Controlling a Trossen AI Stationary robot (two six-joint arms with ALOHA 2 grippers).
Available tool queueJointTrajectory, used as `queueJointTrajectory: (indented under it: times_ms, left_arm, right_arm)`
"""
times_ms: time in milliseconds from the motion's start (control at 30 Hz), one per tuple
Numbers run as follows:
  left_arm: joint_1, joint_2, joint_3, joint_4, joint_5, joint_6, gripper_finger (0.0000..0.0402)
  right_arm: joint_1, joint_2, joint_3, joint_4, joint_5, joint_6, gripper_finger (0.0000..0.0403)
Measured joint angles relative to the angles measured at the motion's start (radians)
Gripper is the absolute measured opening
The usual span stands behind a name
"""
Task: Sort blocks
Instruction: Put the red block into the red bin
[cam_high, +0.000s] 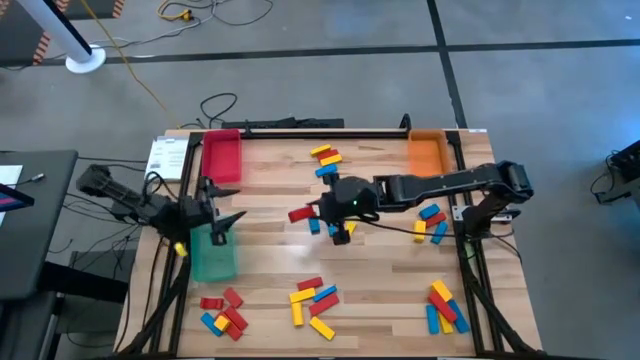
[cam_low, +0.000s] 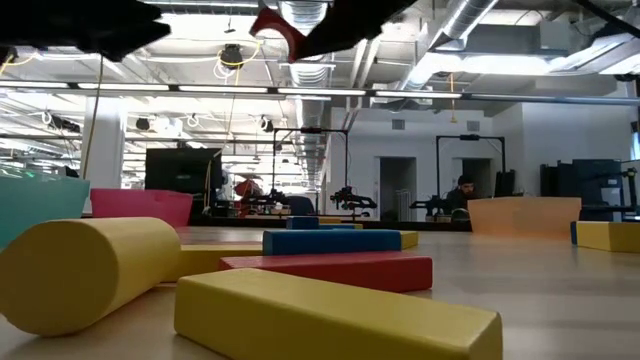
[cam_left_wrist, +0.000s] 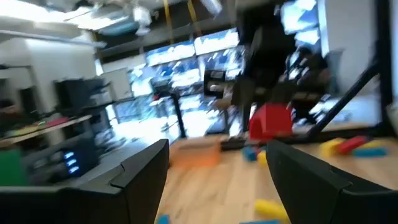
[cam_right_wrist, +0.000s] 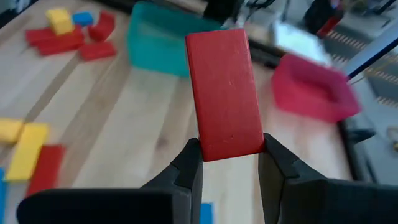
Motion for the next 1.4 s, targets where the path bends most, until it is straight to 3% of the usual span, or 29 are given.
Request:
queueJointTrajectory:
  times_ms: [133, 400, 700, 1033, 1400]
  left_arm:
    - [0.080, 0.149, 0.049, 0.110, 0.017, -0.001, 0.0265]
    - [0.212, 0.417, 0.185, 0.150, 0.290, -0.117, 0.0265]
    - [0.243, 0.674, 0.335, 0.157, 0.404, -0.182, 0.0265]
    - [0.244, 0.822, 0.456, 0.138, 0.366, -0.148, 0.0258]
    - [0.263, 0.836, 0.463, 0.082, 0.343, -0.131, 0.0150]
  right_arm:
    - [-0.027, 0.000, 0.031, 0.015, 0.000, -0.008, 0.0103]
    - [-0.036, 0.001, 0.052, 0.012, 0.000, -0.034, 0.0103]
    - [-0.042, 0.001, 0.052, 0.008, 0.005, -0.043, 0.0103]
    - [-0.042, 0.001, 0.052, -0.032, 0.015, -0.046, 0.0107]
    - [-0.041, 0.002, 0.052, -0.053, 0.025, -0.034, 0.0115]
